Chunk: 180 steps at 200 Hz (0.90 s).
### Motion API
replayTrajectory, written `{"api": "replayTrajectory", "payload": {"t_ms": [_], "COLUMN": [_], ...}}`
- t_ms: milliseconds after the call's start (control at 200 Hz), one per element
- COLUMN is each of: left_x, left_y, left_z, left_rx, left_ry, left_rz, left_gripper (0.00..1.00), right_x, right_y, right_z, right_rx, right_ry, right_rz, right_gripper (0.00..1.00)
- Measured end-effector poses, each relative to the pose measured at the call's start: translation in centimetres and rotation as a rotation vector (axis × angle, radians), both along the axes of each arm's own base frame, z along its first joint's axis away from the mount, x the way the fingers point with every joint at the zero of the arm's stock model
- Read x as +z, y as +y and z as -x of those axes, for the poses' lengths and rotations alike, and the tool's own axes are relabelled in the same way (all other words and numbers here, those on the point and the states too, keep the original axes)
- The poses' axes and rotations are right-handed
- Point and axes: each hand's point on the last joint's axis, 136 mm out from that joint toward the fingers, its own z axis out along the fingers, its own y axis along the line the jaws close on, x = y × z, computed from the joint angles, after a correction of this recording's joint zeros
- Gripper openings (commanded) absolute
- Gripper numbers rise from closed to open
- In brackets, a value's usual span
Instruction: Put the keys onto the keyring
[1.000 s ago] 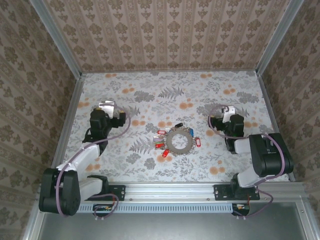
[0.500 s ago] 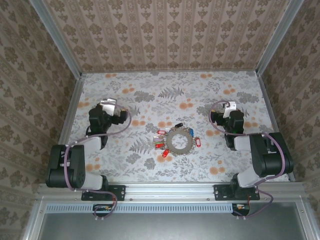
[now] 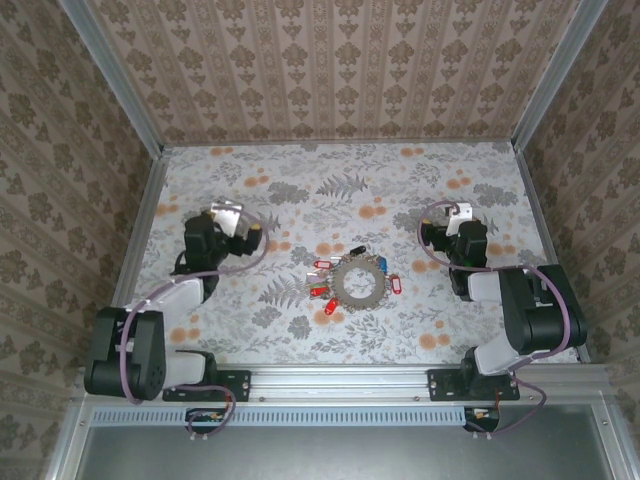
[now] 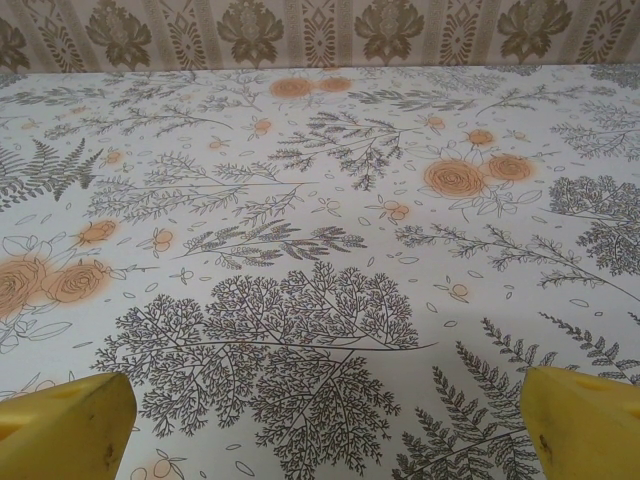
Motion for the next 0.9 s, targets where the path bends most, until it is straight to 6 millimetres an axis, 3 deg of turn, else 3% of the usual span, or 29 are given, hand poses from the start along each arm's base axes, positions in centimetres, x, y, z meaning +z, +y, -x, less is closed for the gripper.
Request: {"api": "replayTrajectory", "payload": {"t_ms": [110, 360, 500, 900], "left_x": [-3.2, -3.9, -4.8, -3.6], "left_y": [0.8, 6.2, 6.6, 7.2], "left_z": [1.1, -1.0, -1.3, -2.6], "left_rx": [0.012, 0.139, 0.161, 0.262], "left_ry": [0.059, -0.007, 0.018, -0.017], "left_rz": [-0.019, 0.083, 0.118, 0.081], "left_gripper": [1.0, 1.0, 1.0, 1.0], "right_x": [0.0, 0.0, 0.0, 0.0], "right_y": [0.0, 0.0, 0.0, 0.0], "right_z": [0.0, 0.0, 0.0, 0.0], "right_rx": [0.0, 0.0, 0.0, 0.0], "right_ry": [0.0, 0.001, 0.0, 0.001], "right_rz": [0.0, 0.0, 0.0, 0.0], "right_gripper": [0.99, 1.0, 1.0, 1.0]}}
